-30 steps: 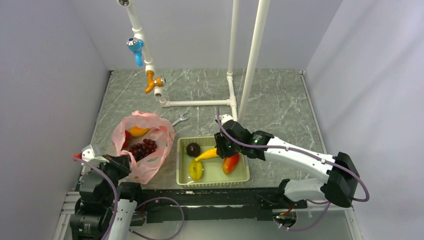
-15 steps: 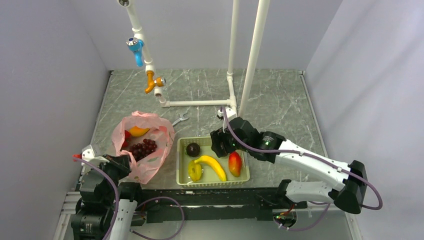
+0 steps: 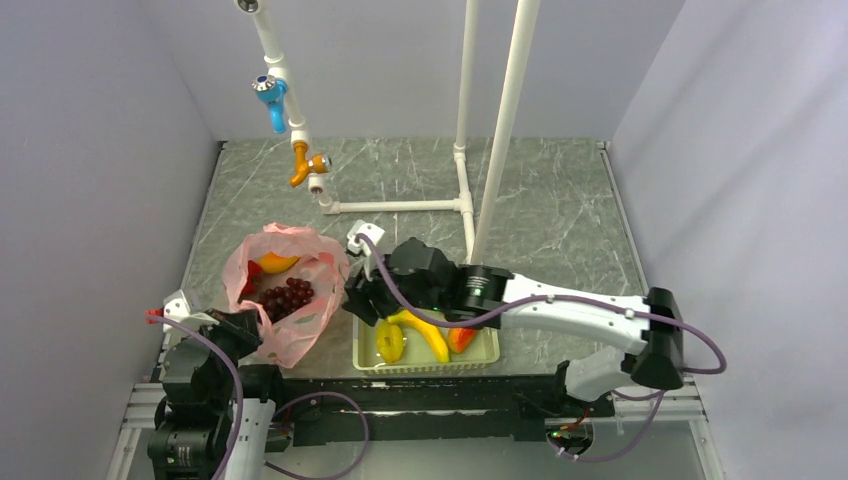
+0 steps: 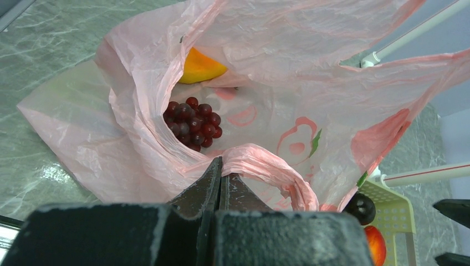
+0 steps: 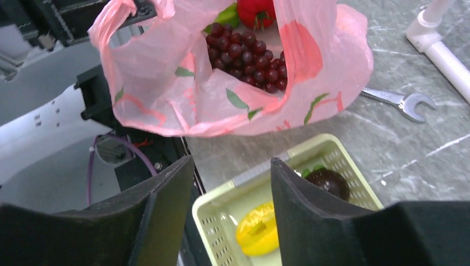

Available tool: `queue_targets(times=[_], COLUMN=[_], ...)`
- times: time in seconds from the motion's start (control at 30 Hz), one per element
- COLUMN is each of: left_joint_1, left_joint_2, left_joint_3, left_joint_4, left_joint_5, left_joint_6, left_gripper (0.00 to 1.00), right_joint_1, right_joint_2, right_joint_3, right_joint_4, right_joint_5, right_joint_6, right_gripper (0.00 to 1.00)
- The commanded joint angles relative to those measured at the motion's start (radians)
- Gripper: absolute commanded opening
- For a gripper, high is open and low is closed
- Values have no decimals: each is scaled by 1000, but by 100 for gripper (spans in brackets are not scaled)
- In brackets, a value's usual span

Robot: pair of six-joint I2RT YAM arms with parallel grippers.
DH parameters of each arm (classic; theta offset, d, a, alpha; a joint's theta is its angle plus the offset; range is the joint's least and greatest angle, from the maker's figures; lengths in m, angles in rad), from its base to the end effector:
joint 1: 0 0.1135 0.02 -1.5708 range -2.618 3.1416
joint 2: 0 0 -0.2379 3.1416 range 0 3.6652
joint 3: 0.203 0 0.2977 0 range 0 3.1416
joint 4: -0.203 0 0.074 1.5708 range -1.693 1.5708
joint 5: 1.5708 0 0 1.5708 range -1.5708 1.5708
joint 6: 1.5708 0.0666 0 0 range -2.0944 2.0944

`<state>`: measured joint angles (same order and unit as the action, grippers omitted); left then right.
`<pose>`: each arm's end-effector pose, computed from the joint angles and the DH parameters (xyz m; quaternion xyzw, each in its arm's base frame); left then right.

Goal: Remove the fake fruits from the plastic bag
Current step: Place the fake fruit in the bin, then take out the fake fruit from the plastic bag.

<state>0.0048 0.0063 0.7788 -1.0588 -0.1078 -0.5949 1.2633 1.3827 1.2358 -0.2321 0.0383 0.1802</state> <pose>0.0835 0.0076 0.3219 -0.2670 0.7544 -0.1327 0.5848 0.1245 0.3836 0.3119 -0.4173 0.7146 0.3589 0.4317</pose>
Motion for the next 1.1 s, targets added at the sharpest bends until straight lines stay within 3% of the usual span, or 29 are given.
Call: queue_targets(times=[0.0, 0.07, 0.27, 0.63, 0.83, 1.07], left_joint_1=[25, 31, 47, 106, 112, 111], left_joint_2=[-299, -296, -297, -298, -298, -299], left_joint_3=[3, 8, 1, 9, 9, 23], left_joint_4=[28, 28, 40, 37, 31, 2], left_joint_5=[-5, 2, 23, 20, -21, -55], left_joint_6=[2, 7, 20, 27, 3, -14], left_gripper=[0, 0, 0, 0, 0, 0], right_joint_1=[-4, -2, -1, 67, 64, -3], right_joint_2=[90, 141, 296, 448, 748, 874], right_joint_3=[93, 130, 276, 336, 668, 743], right_joint_4=[92, 86, 40, 163, 18, 35], right_joint_5=[-29, -18, 44, 46, 123, 148], right_joint_6=[-12, -9, -17, -95, -147, -151], right_gripper=[54, 53, 36, 37, 35, 37])
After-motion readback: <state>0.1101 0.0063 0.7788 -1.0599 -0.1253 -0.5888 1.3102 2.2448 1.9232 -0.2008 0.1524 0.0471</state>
